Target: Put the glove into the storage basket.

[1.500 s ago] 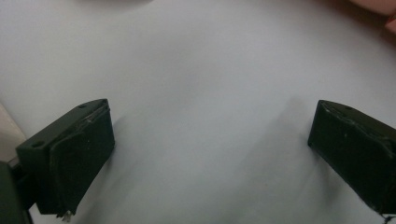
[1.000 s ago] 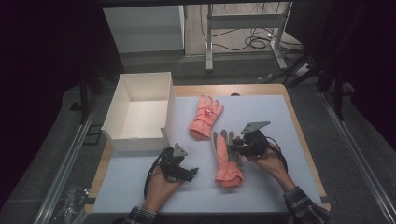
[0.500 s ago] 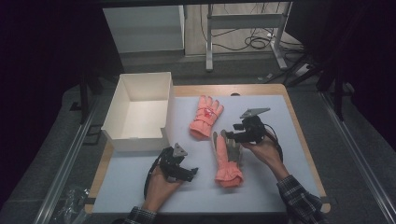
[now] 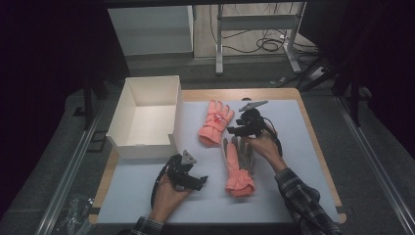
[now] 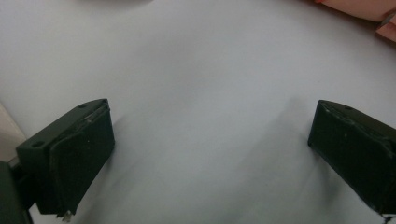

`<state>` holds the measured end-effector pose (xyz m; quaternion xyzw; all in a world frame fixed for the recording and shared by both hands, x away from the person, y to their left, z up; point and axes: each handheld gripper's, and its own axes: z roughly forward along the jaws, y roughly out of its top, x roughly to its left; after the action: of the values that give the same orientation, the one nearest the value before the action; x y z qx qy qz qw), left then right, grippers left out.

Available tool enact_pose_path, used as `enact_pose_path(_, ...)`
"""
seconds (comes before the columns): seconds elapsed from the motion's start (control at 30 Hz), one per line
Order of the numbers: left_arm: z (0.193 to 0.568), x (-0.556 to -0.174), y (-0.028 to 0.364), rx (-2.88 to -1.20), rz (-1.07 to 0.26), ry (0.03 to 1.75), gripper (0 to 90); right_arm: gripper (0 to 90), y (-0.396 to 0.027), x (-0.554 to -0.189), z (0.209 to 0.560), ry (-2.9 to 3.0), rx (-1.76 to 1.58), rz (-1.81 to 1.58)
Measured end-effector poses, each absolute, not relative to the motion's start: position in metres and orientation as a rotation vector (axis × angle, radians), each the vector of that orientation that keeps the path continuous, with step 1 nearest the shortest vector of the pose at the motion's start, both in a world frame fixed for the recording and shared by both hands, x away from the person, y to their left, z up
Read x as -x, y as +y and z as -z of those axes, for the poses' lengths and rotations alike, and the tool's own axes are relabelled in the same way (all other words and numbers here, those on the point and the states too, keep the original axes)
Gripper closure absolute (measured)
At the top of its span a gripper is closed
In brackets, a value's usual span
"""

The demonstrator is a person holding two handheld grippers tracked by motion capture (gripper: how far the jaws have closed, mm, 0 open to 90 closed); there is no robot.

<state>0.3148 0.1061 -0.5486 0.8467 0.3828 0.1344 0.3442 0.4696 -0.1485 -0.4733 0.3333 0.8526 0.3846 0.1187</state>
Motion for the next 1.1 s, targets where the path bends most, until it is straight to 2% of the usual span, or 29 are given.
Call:
enact_pose_path(0.6,0.549,-0.315,0.106,-2.195,-0.349,0.993,0.4,36.0,-0.106,-0.523,0.488,2.425,-1.123,-1.106)
enact_pose_path(0.9,0.549,-0.315,0.106,-2.196,-0.349,0.993,0.4,34.8,-0.093,-0.535,0.503,2.457,-1.16,-1.032)
enact_pose_path(1.03,0.549,-0.315,0.106,-2.196,-0.349,0.993,0.4,45.5,-0.092,-0.537,0.509,2.484,-1.178,-0.997)
enact_pose_path(1.1,0.549,-0.315,0.106,-2.196,-0.349,0.993,0.4,64.2,-0.093,-0.535,0.51,2.514,-1.191,-1.013)
